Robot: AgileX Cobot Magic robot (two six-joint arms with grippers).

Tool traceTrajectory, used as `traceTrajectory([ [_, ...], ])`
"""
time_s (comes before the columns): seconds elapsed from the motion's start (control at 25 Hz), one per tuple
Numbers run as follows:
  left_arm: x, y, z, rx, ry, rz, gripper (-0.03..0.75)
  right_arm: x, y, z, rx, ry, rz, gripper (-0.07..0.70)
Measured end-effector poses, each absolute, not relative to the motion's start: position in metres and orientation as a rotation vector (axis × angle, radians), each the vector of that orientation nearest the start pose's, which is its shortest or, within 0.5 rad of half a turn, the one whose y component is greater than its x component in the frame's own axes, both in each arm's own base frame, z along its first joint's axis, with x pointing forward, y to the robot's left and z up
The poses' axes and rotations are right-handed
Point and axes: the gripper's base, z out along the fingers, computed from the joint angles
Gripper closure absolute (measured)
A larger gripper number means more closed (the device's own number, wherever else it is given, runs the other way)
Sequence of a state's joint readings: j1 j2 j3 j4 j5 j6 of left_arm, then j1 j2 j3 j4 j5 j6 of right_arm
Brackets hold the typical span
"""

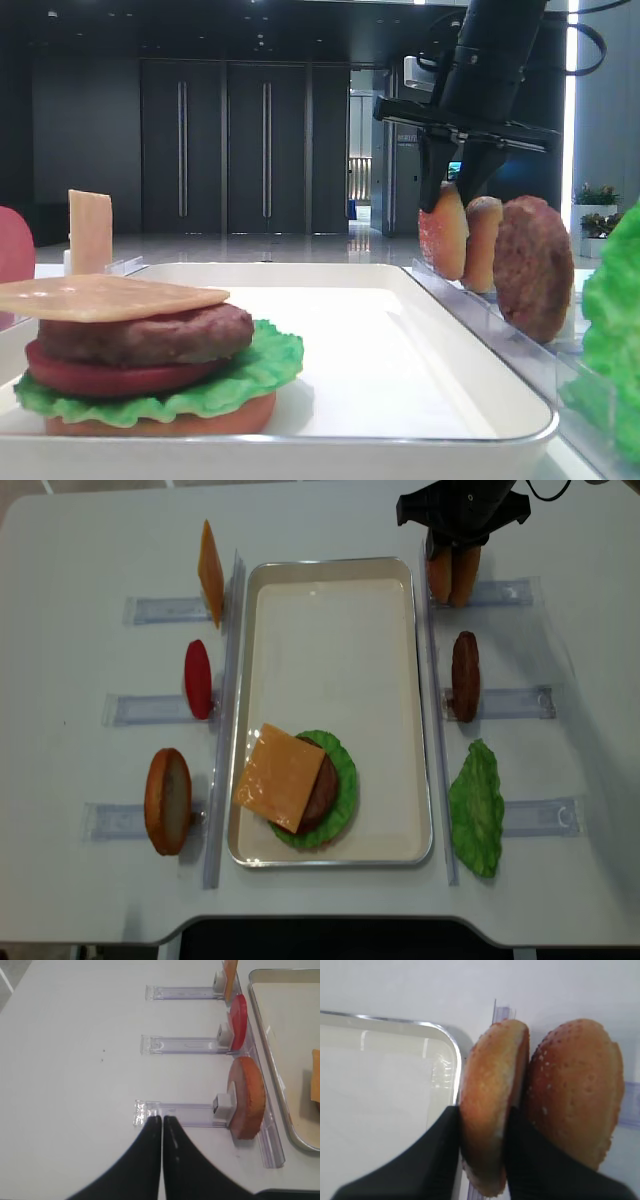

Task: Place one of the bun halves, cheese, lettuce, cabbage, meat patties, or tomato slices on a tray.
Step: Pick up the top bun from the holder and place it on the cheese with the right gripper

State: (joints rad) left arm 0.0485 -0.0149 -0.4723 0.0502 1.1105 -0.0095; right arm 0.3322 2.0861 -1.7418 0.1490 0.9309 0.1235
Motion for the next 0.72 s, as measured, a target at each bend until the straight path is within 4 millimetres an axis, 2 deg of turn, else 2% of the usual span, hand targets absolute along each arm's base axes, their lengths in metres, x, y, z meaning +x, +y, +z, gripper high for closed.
traceTrajectory([
  [0.48, -0.006, 0.004, 0.266, -0.055, 2.106, 0.09, 0.715, 0.417, 0.156, 0.256, -0.2, 2.72, 0.333, 0.437],
  [0.72, -0.006, 0.004, 0.266, -0.055, 2.106, 0.09, 0.715, 0.405, 0.154, 0.283, -0.192, 2.686, 0.381, 0.438],
])
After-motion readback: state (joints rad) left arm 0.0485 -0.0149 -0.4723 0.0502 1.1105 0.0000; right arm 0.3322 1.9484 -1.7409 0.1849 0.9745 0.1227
